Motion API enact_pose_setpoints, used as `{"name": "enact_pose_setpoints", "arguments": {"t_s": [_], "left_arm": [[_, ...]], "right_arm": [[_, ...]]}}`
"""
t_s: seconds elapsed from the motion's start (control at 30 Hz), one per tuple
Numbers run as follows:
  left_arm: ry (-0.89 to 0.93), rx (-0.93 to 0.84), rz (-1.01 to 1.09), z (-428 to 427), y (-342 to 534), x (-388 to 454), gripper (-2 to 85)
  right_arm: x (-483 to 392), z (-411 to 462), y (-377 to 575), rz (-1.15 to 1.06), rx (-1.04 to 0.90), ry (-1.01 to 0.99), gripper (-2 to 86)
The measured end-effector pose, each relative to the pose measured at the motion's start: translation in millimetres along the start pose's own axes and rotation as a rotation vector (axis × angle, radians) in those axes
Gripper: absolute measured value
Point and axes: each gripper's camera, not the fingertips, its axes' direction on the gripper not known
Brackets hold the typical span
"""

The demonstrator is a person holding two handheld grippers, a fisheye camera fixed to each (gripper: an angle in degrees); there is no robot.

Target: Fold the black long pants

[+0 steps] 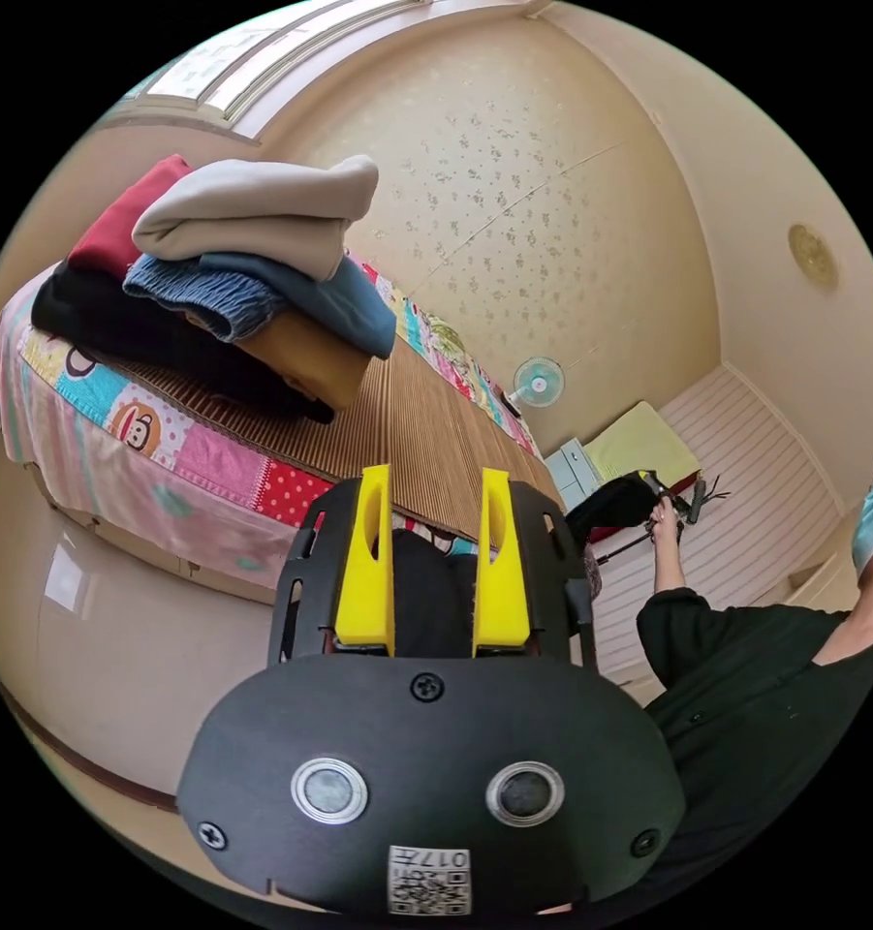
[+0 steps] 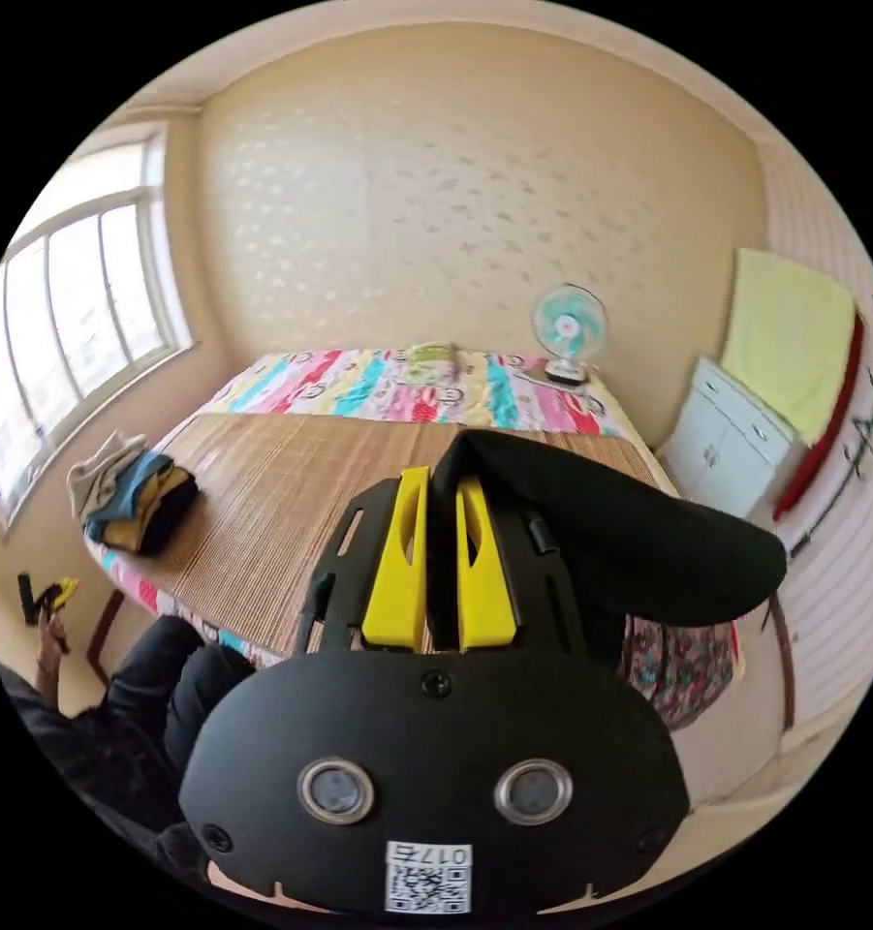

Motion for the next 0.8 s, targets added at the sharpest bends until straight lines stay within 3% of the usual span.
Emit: {"name": "enact_pose_setpoints", "arguments": {"t_s": [0.17,0.23,0.33,0.43,0.53,0.63,0.8], "left_arm": [[0.075,-0.019,0.070,7,-4,11,12.7],[0.099,-0.029,0.095,8,-4,14,12.7],[0.118,-0.020,0.134,2,-5,18,12.7],[0.111,0.013,0.156,-9,-4,19,12.7],[0.099,0.022,0.175,-12,-3,21,12.6],[0.130,-0.068,0.225,20,-7,38,12.8],[0.224,-0.458,0.399,148,-10,87,13.5]], "right_arm": [[-164,12,-30,-0.554,-0.035,-0.427,0.5],[-230,33,-5,-0.687,-0.040,-0.783,0.6],[-310,87,59,-0.744,-0.128,-1.234,0.8],[-394,144,142,-0.670,-0.299,-1.448,1.4],[-456,169,205,-0.566,-0.391,-1.532,2.6],[-448,171,218,-0.357,-0.301,-1.517,4.2],[-396,174,210,-0.309,-0.330,-1.454,5.5]]}}
